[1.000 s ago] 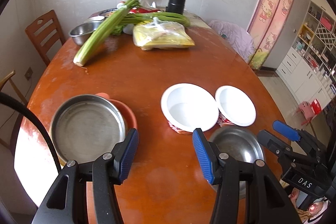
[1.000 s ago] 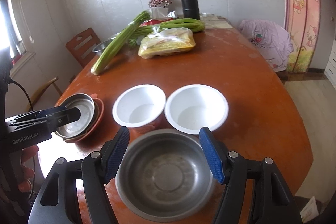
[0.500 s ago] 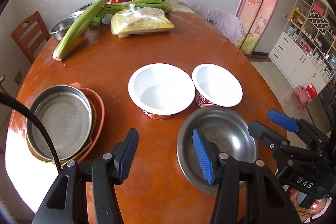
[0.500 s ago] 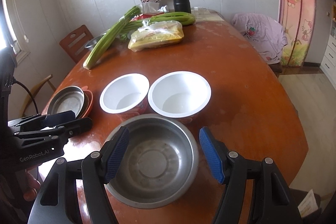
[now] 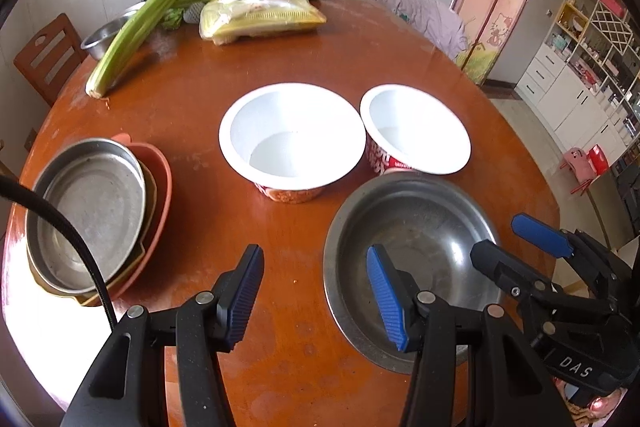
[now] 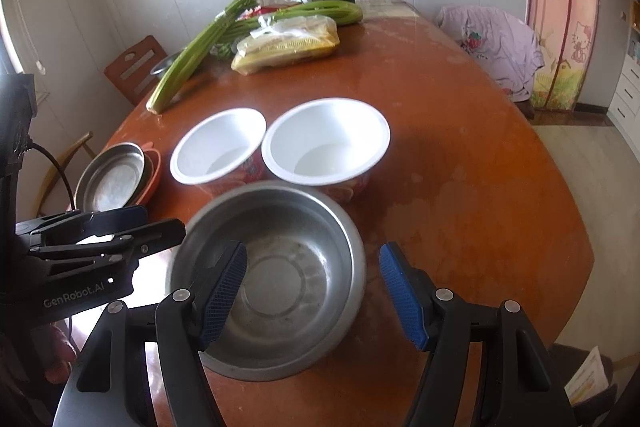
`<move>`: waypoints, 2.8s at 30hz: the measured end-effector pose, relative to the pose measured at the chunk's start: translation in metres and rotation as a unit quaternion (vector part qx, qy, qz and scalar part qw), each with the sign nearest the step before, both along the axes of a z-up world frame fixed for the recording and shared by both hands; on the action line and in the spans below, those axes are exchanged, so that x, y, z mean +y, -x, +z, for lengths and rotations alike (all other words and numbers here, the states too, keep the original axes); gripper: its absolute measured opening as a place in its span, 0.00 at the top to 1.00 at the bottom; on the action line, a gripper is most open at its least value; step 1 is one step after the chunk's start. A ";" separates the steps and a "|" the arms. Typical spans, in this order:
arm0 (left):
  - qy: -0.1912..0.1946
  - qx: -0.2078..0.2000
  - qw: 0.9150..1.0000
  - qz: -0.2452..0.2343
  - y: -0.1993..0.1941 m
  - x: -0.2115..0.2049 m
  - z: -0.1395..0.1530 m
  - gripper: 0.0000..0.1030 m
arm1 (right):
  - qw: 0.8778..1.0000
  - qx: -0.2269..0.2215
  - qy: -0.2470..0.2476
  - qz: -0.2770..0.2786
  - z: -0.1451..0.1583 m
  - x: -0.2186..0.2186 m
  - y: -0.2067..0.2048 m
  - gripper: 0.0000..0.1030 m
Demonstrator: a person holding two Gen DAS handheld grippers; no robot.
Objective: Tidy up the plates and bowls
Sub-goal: 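Move the left tool to the deep stainless steel bowl rim, then close the left tool on the steel bowl rim and lift it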
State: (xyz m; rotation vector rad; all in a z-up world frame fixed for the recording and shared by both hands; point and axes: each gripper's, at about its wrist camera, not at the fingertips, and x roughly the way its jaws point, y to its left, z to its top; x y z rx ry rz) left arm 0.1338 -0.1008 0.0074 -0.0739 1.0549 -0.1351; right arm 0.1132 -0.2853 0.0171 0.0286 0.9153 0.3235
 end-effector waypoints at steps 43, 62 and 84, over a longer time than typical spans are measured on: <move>0.011 0.049 0.998 -0.032 -0.017 -0.023 -0.038 0.66 | 0.999 0.039 0.004 0.023 -0.036 0.009 -0.004 0.44; 0.018 0.000 1.000 -0.024 0.015 -0.006 0.007 0.65 | 0.999 -0.005 0.003 0.038 0.003 0.023 0.020 0.44; 0.027 -0.007 0.999 0.016 0.048 0.052 0.009 0.64 | 0.996 -0.005 0.023 0.090 0.006 0.086 0.041 0.43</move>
